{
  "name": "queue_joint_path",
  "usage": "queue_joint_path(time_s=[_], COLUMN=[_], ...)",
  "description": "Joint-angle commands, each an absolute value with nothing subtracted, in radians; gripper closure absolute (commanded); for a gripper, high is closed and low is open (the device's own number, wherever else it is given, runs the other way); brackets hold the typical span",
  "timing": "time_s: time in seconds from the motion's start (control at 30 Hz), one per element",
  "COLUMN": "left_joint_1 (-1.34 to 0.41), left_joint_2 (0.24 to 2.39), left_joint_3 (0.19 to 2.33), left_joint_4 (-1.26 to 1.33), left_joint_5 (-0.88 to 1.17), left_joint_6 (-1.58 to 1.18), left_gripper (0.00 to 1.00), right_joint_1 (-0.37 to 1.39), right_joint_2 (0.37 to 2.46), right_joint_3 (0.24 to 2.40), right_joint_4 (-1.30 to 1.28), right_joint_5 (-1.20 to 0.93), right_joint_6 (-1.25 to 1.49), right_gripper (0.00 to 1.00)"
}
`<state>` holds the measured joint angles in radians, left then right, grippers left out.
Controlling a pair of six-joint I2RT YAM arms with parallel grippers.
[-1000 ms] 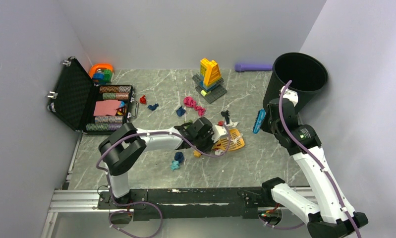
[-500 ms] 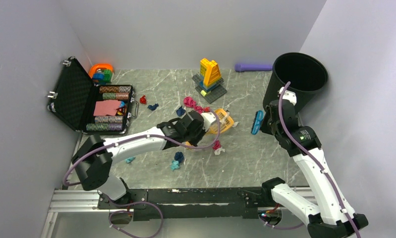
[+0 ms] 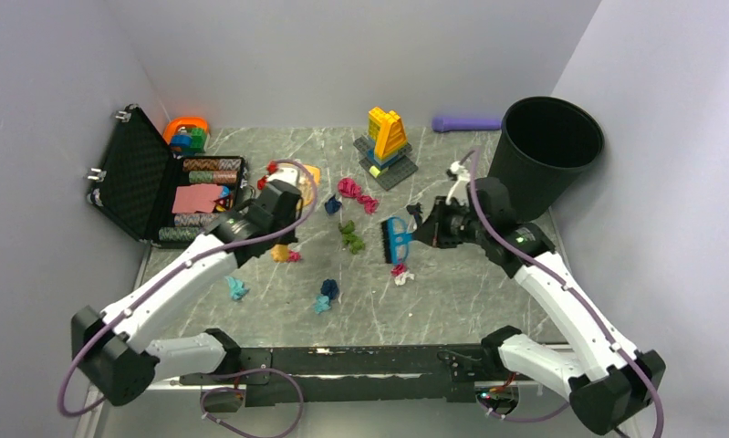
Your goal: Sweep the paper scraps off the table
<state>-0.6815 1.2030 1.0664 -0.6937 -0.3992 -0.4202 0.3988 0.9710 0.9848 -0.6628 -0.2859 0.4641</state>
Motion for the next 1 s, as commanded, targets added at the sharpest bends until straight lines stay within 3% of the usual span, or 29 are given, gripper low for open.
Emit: queue_joint_path(time_s=[0.0, 0.43, 0.6, 0.97], left_joint_1=[-0.599, -0.269, -0.208, -0.177], left_joint_2=[1.060, 1.000, 1.068, 1.121], left_joint_3=[1.114, 1.243, 1.389, 1.617], left_joint_4=[-0.869, -1.000, -1.063, -1.190], left_joint_5=[-0.442, -0.265, -0.214, -0.246], left_joint_6=[-0.479, -0.357, -0.382, -0.384], left_gripper=[1.00, 1.00, 1.00, 1.00], right_joint_1=[0.557, 0.978, 1.028, 1.107], right_joint_2=[1.008, 1.473, 1.661, 1.979], right_joint_3=[0.967, 1.032, 1.120, 1.515], right_joint_4=[-0.417, 0.091, 0.245, 0.250], right_joint_5=[-0.377, -0.066, -0.093, -0.196], right_joint_6=[0.558, 0.885, 0.984, 0.992], right_gripper=[1.00, 1.00, 1.00, 1.00])
